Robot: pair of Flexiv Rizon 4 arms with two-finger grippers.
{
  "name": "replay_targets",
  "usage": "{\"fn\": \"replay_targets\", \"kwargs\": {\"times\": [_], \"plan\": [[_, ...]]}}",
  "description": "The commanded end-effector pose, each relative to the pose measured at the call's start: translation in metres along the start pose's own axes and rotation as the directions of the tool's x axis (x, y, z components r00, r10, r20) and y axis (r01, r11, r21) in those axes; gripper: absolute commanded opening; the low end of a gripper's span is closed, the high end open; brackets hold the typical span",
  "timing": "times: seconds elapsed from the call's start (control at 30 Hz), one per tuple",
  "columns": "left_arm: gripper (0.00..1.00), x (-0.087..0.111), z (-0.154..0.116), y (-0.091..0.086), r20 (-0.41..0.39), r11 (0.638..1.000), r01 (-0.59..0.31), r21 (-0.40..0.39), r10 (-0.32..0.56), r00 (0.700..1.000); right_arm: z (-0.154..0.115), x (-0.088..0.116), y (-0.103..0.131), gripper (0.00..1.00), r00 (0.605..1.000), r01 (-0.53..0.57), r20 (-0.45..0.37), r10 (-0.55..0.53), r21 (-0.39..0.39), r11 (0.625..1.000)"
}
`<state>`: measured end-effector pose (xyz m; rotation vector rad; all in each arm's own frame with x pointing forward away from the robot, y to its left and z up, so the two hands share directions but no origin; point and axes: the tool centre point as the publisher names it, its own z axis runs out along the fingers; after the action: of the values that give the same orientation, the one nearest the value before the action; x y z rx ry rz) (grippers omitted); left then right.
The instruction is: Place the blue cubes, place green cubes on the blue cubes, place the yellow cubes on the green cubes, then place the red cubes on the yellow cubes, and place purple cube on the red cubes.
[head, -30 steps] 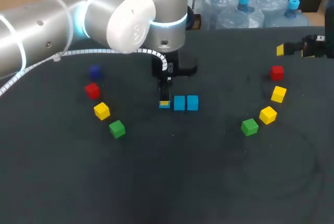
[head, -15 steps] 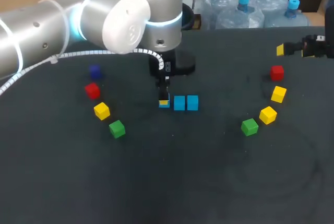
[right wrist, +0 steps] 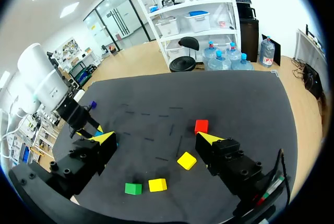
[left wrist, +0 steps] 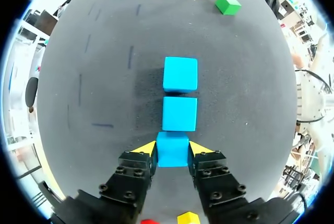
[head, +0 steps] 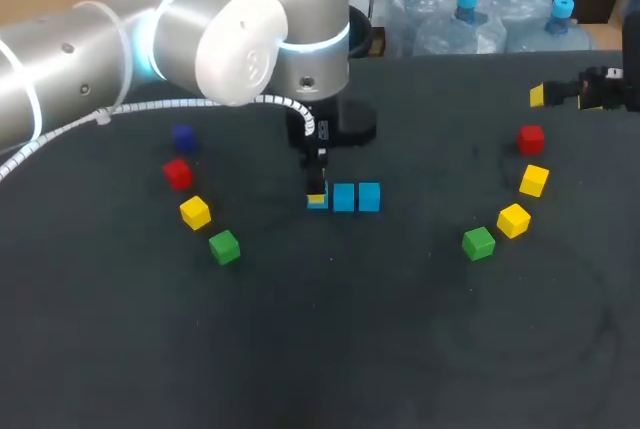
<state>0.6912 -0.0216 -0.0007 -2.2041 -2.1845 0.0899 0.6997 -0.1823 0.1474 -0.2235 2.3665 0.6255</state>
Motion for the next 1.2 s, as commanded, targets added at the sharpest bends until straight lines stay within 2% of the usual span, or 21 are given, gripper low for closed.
{"fn": "replay_targets", "kwargs": {"times": [0.03, 0.67, 0.7, 0.73, 0.77, 1.2], "plan": [[0.00, 0.0011, 0.0017, -0.0010, -0.003, 1.000, 0.000, 0.000, 0.000, 1.000, -0.0011, 0.0004, 0.0003, 1.00, 1.000, 0.000, 0.000, 0.000, 0.002, 1.000], [0.00, 0.0037, 0.0043, 0.0008, -0.009, 1.000, 0.000, 0.007, 0.000, 1.000, -0.0011, 0.0004, 0.0003, 1.00, 1.000, 0.000, 0.000, 0.000, 0.002, 1.000], [0.42, 0.0039, 0.0043, 0.0009, -0.009, 1.000, 0.001, 0.008, -0.001, 1.000, -0.0011, 0.0004, 0.0003, 1.00, 1.000, 0.000, 0.000, 0.000, 0.002, 1.000], [0.93, 0.0040, 0.0043, 0.0010, -0.008, 1.000, 0.003, 0.012, -0.003, 1.000, -0.0011, 0.0004, 0.0003, 1.00, 1.000, 0.000, 0.000, 0.000, 0.002, 1.000], [1.00, 0.0043, 0.0042, 0.0017, 0.000, 1.000, 0.010, 0.017, -0.010, 1.000, -0.0011, 0.0004, 0.0003, 1.00, 1.000, 0.000, 0.000, 0.000, 0.002, 1.000], [1.00, 0.0070, -0.0014, 0.0016, 0.029, 1.000, 0.016, 0.021, -0.017, 0.999, -0.0011, 0.0004, 0.0003, 1.00, 1.000, 0.000, 0.000, 0.000, 0.002, 1.000]]}}
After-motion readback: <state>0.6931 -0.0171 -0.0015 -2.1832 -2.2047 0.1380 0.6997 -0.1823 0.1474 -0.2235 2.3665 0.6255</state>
